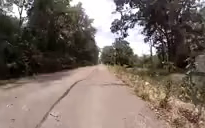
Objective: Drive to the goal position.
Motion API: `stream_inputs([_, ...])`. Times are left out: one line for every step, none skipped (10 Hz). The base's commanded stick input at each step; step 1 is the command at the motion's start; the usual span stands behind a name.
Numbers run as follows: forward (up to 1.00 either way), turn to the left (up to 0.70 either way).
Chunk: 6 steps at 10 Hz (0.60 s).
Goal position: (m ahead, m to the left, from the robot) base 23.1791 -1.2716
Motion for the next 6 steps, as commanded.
stream_inputs([0.70,0.00])
stream_inputs([0.70,0.00])
stream_inputs([0.70,0.00])
stream_inputs([0.70,0.00])
stream_inputs([0.70,0.00])
stream_inputs([0.70,0.00])
